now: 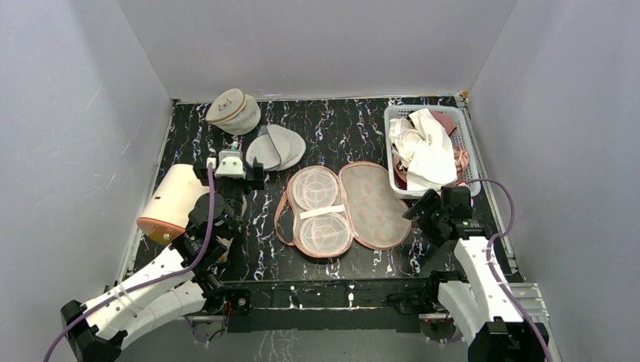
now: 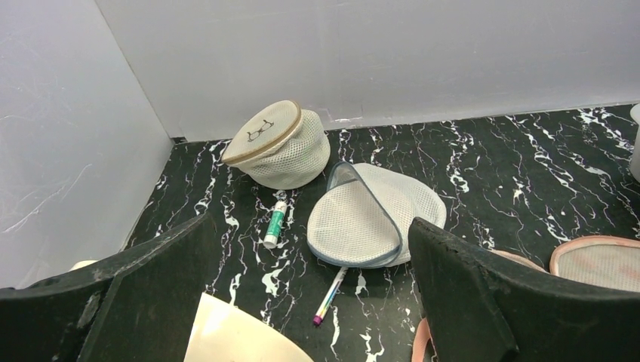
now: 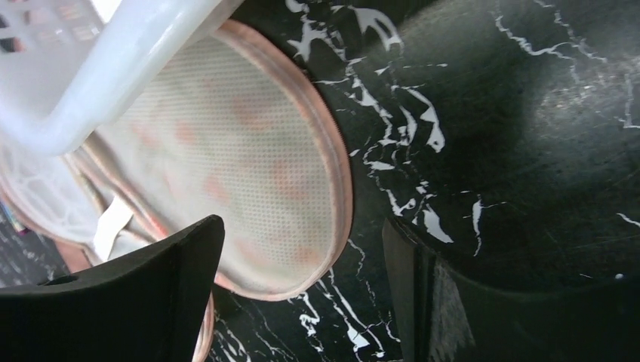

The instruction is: Unzip the laundry bag and remove the bra

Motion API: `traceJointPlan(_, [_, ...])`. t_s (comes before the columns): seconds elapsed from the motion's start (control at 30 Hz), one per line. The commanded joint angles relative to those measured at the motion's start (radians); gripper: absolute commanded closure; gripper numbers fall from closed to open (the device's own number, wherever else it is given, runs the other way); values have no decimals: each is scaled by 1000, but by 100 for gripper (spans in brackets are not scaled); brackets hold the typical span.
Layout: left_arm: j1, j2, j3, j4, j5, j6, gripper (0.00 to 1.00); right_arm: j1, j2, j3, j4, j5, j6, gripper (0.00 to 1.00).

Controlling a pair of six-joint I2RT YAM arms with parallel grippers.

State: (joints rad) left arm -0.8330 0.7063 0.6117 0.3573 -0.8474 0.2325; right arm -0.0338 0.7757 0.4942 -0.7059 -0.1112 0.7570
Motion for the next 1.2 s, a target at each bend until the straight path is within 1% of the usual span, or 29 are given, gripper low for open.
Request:
traceJointPlan(0.0, [5,0,40,5,11,-13,2,12,52,-1,101,96,-8,28])
traceJointPlan(0.07, [5,-1,39,6,7,-11,2,47,77,-18,132,120,11,31])
traceJointPlan(0.17, [5,1,40,8,9,-13,2,141,105,-27,173,208,44,33])
traceJointPlan(0.23, [5,4,40,5,14,-14,2,204,145,-25,189,257,71,37])
traceJointPlan(0.3, [5,6,42,2,15,-18,2,269,197,-20,204,324,101,37])
traceJointPlan(0.37, [5,4,43,0,14,-18,1,324,235,-18,205,384,146,38])
traceJointPlan(0.47, [5,-3,39,4,10,-14,2,406,254,-18,203,478,203,46])
traceJointPlan(0.53, [5,-4,40,6,8,-12,2,444,277,-6,181,528,220,47])
traceJointPlan(0.63, [5,-8,40,6,11,-13,2,454,328,-1,167,561,225,48])
traceJointPlan(0.73, [5,-11,41,3,14,-16,2,461,359,-1,166,576,247,53])
traceJointPlan(0.8, [5,-11,41,5,11,-16,2,470,365,11,149,598,264,54])
traceJointPlan(0.9, [5,-11,40,5,11,-16,2,473,355,36,116,634,270,53])
traceJointPlan(1.0, [6,-11,41,5,14,-19,2,474,343,40,121,646,260,47])
traceJointPlan(1.1, [5,-13,42,1,18,-22,2,473,352,20,148,639,258,47])
traceJointPlan(1.17, [5,-12,43,0,16,-22,2,472,360,23,148,627,264,49])
